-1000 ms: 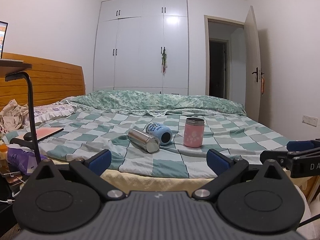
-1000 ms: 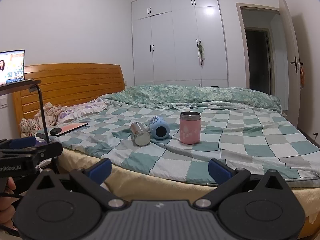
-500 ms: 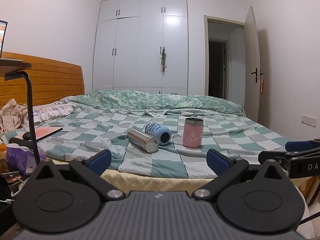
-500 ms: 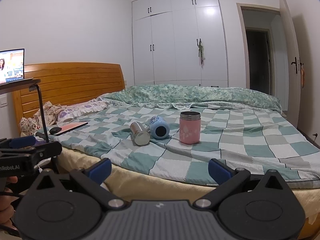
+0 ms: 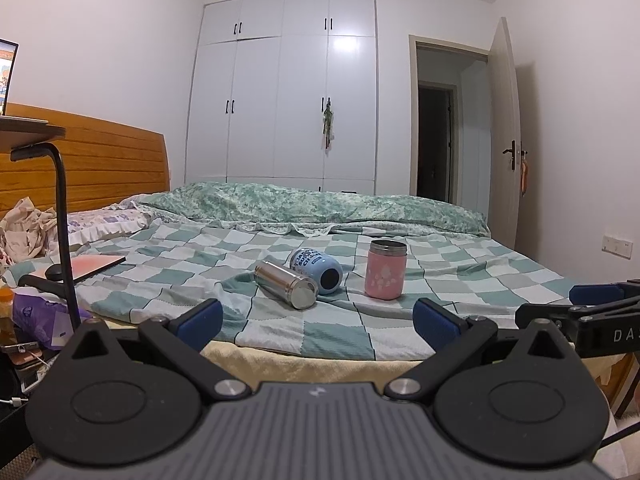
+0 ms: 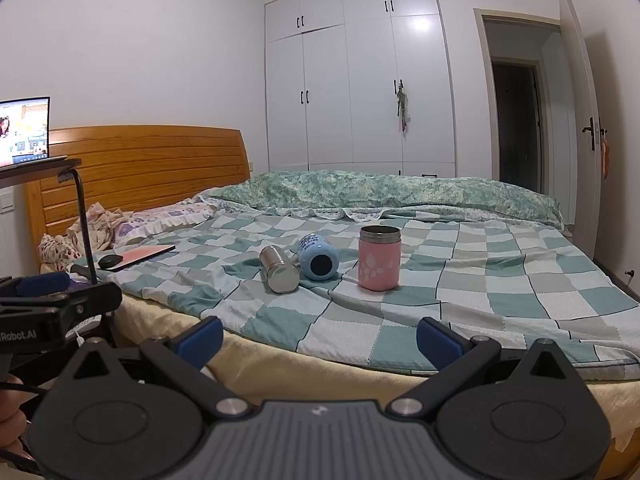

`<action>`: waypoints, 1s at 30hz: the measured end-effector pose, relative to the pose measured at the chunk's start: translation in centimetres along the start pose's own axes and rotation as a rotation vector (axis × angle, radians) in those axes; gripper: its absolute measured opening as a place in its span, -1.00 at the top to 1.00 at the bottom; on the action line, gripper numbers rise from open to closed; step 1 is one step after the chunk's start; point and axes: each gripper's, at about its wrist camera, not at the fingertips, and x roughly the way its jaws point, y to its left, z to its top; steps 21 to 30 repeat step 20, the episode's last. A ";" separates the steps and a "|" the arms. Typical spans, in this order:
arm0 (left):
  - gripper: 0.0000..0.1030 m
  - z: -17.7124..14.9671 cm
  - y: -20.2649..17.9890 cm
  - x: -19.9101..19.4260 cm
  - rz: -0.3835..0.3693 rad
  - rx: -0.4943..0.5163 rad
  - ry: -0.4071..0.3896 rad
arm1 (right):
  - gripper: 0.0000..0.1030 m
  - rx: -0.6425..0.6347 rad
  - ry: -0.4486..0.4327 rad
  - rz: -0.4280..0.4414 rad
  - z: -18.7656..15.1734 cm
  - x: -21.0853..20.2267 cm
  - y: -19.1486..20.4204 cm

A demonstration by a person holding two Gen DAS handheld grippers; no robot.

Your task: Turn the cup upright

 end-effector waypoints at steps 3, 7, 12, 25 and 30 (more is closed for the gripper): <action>-1.00 0.0 0.0 0.0 -0.001 0.002 -0.002 | -1.00 0.003 -0.001 0.000 0.1 0.0 -0.1; -1.00 0.0 0.0 -0.1 0.000 0.000 -0.006 | -1.00 0.001 -0.003 0.001 0.1 -0.1 -0.1; -1.00 0.0 0.0 -0.2 -0.001 -0.003 -0.006 | -1.00 0.002 -0.001 0.002 0.1 -0.1 -0.2; -1.00 -0.1 0.1 0.2 -0.002 -0.020 0.017 | -1.00 0.003 0.003 0.003 0.1 -0.1 -0.1; -1.00 -0.1 0.1 0.2 -0.002 -0.020 0.017 | -1.00 0.003 0.003 0.003 0.1 -0.1 -0.1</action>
